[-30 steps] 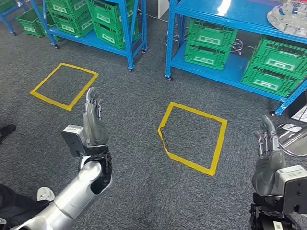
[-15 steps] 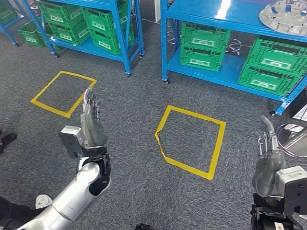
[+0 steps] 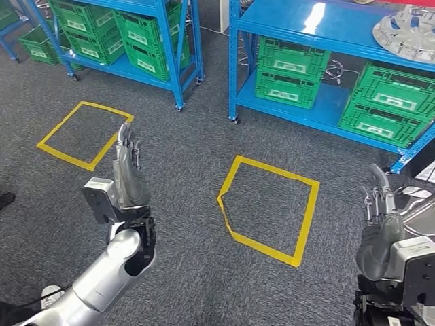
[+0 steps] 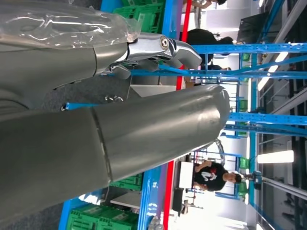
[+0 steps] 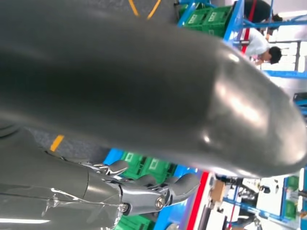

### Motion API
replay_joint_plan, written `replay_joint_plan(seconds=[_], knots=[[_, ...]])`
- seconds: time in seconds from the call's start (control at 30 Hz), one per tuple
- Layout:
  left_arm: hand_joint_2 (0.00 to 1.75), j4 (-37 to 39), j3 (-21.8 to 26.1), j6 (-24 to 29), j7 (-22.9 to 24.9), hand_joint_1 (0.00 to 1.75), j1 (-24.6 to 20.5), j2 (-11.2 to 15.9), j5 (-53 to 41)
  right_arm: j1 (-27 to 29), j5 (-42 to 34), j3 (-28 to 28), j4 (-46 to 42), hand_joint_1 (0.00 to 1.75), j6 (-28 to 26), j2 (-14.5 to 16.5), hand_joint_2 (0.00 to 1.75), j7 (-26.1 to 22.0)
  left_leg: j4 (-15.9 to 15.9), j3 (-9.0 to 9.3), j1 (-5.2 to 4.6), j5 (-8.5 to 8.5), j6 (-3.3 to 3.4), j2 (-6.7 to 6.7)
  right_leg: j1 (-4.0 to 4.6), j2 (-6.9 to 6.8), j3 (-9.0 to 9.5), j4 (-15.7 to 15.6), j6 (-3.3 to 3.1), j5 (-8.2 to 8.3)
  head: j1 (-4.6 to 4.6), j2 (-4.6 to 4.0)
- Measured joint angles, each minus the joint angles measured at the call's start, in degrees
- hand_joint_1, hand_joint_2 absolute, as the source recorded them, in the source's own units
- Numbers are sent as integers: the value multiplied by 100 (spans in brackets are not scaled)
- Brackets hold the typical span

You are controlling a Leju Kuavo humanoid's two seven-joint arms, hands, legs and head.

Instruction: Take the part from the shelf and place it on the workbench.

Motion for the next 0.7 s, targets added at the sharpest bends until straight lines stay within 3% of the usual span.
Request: replay_joint_plan(seconds=[0.03, 0.07, 0.13, 0.17, 0.2, 0.27, 0.3, 0.4, 0.47, 0.57, 0.7], knots=[[0, 0, 0, 11, -1, 0, 4, 0, 4, 0, 0, 1, 0, 0, 2, 0, 0, 2, 9, 54, 20, -49, -24, -2, -34, -3, -103, 7, 46, 48, 1, 0], [0, 0, 0, 22, -1, 0, 7, 0, 7, -1, 0, -1, 0, 0, 4, 0, 0, 5, 28, 114, 48, -103, -56, -5, -72, -8, -106, -205, 94, 247, 3, 0], [0, 0, -1, 33, -1, 0, 9, 1, 11, -3, -1, -1, 4, 0, 8, 0, 0, 9, 92, 226, 107, -225, -142, -13, -140, -11, 33, -939, 201, 827, 19, 0], [0, 0, -1, 36, -1, 0, 9, 1, 14, -5, -4, 3, 8, 0, 10, 0, 0, 13, 138, 240, 123, -272, -186, -18, -146, -14, 87, -1241, 206, 995, 36, 0], [0, 0, -1, 38, -2, 0, 8, 2, 16, -2, -8, 6, 10, 0, 14, 0, 0, 18, 180, 226, 128, -308, -227, -21, -143, -13, 116, -1389, 171, 1088, 37, 0], [0, -2, -1, 40, -5, 0, 11, 4, 20, 0, -15, 7, 11, 0, 18, -1, 0, 26, 233, 170, 129, -348, -283, -21, -100, -15, 98, -1398, 47, 1084, 21, 0], [0, -3, -1, 42, -8, 0, 12, 5, 21, -3, -15, 3, 10, 0, 15, -1, 0, 26, 237, 149, 134, -352, -271, -17, -99, -8, 91, -1370, 18, 1128, 0, 0], [0, -4, 0, 46, -13, 0, 7, 15, 35, -32, -15, 2, 10, 0, 2, -1, 0, 19, 213, 126, 134, -312, -150, -14, -115, 22, 55, -1364, 25, 1159, -36, 0], [0, -4, 1, 52, -17, 0, 4, 21, 44, -35, -15, 7, 10, 0, -3, -1, 0, 16, 195, 136, 130, -288, -107, -15, -119, 36, 48, -1372, 23, 1153, -69, 0], [0, -4, 1, 76, -26, 0, 2, 24, 55, -38, -16, 7, 11, 0, -13, -1, 0, 12, 187, 154, 130, -273, -86, -15, -110, 52, 44, -1376, -7, 1137, -117, 0], [0, -4, 1, 81, -29, 0, 1, 24, 57, -40, -15, 4, 11, 0, -18, -2, 0, 10, 120, 176, 143, -291, -77, -12, -72, 55, 50, -1375, -93, 1119, -188, 0]])
